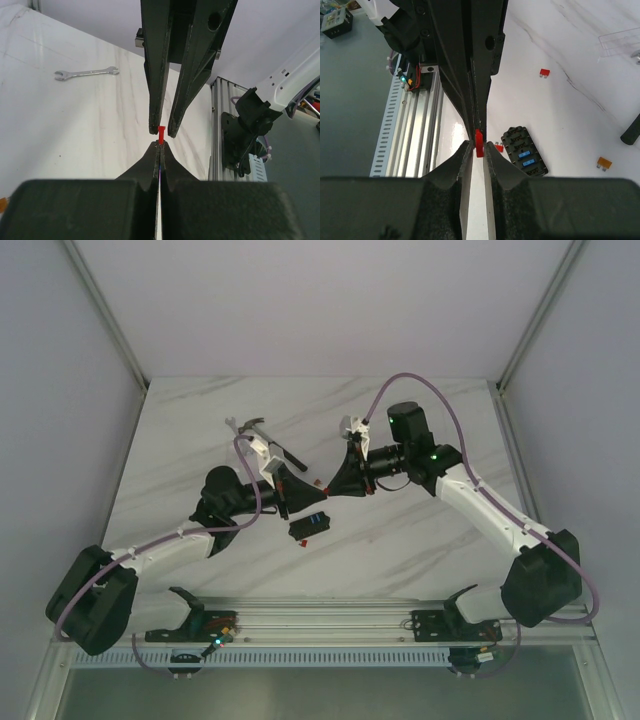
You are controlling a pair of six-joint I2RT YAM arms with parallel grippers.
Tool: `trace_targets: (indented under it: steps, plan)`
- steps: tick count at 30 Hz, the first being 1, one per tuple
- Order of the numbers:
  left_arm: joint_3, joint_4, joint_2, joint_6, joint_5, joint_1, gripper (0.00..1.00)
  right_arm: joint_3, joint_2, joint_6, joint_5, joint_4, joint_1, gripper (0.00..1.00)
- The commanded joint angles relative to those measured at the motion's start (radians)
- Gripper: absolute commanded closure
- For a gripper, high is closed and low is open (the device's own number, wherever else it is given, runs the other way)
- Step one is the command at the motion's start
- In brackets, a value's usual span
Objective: Snap on the fuse box
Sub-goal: Pick up the fuse from the center of the board, then install the fuse at the fuse box base.
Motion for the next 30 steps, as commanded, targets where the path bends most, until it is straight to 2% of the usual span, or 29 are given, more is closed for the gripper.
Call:
trace_targets:
  steps: [1,8,11,16,19,22,26,30]
  plan:
    - [0.031,0.059,0.010,-0.005,0.027,-0.007,1.00,0.037,0.005,-0.022,-0.051,-0.019,0.005,0.81]
    - [0.032,0.051,0.013,-0.004,0.023,-0.011,1.00,0.036,-0.001,-0.031,-0.052,-0.027,0.006,0.99]
    - [0.032,0.024,0.009,0.001,-0.002,-0.011,0.98,0.029,-0.008,-0.030,-0.027,-0.031,0.005,1.00]
    - [0.007,-0.112,-0.034,0.019,-0.151,-0.011,0.78,0.022,-0.020,0.046,0.085,-0.029,0.012,1.00]
    - [-0.031,-0.205,-0.082,0.008,-0.290,-0.006,0.61,0.010,-0.031,0.125,0.226,-0.020,0.040,1.00]
    - [-0.065,-0.326,-0.140,-0.028,-0.425,0.003,0.49,0.006,-0.039,0.215,0.399,-0.020,0.086,1.00]
    - [-0.083,-0.517,-0.211,-0.095,-0.603,0.014,0.39,0.010,-0.043,0.344,0.595,-0.019,0.141,1.00]
    - [-0.087,-0.666,-0.261,-0.137,-0.684,0.024,0.27,0.026,-0.040,0.431,0.797,-0.034,0.200,1.00]
